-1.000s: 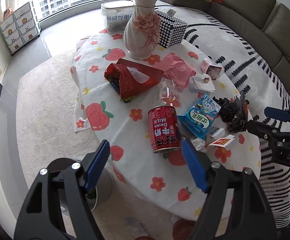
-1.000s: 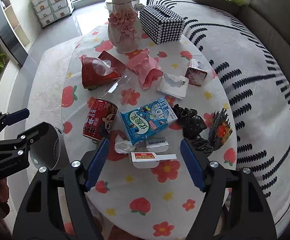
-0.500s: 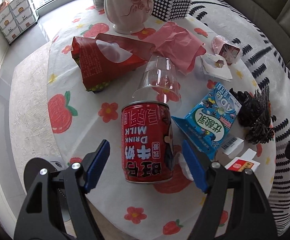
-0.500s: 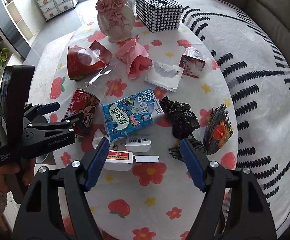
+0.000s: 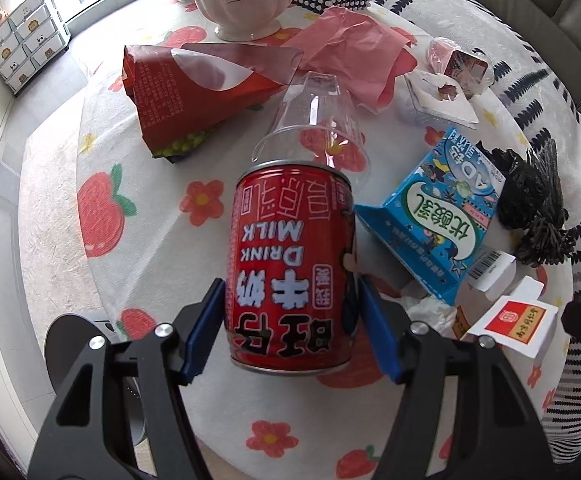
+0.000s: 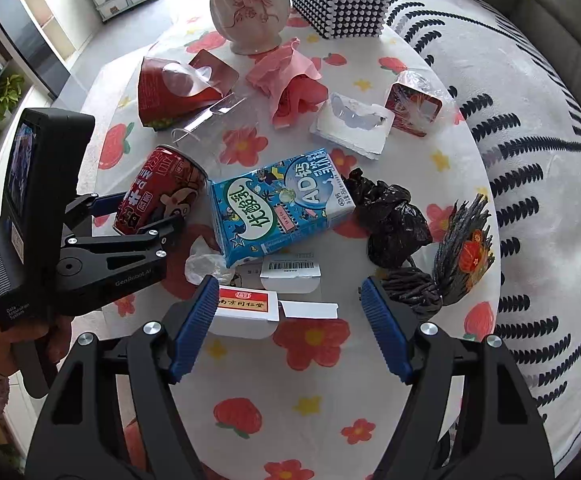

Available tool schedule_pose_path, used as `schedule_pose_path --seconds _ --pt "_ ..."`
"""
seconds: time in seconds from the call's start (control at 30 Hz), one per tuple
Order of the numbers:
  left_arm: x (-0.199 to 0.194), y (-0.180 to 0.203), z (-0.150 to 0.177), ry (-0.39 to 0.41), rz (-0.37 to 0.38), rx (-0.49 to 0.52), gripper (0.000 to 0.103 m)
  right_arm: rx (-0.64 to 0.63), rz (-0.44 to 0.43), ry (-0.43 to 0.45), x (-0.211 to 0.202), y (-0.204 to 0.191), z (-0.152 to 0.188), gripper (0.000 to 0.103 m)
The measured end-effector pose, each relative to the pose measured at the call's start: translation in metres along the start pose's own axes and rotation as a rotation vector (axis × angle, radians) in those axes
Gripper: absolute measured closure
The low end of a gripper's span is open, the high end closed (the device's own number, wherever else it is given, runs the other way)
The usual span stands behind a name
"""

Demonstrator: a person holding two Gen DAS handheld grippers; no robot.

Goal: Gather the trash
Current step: 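Grasp the red Drink Milk can with the left tool while the right tool reaches the white box, then grasp the white box with red label with the right tool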

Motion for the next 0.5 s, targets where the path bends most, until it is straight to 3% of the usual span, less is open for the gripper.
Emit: schedule_pose_path --seconds 0.5 --pt "-0.039 -0.006 0.019 0.038 0.004 0.010 0.037 0.011 -0.008 -0.063 0.038 -0.009 0.021 0.029"
Point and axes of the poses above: each gripper's, at about its wrist camera, not at the fingertips, and x roughly the way its jaws point, y to its right, z to its underside, the point moved 2 cm from there along x, roughly the way its jaws point, and after that the axes turned 3 degrees about y, right-handed, at the moved point
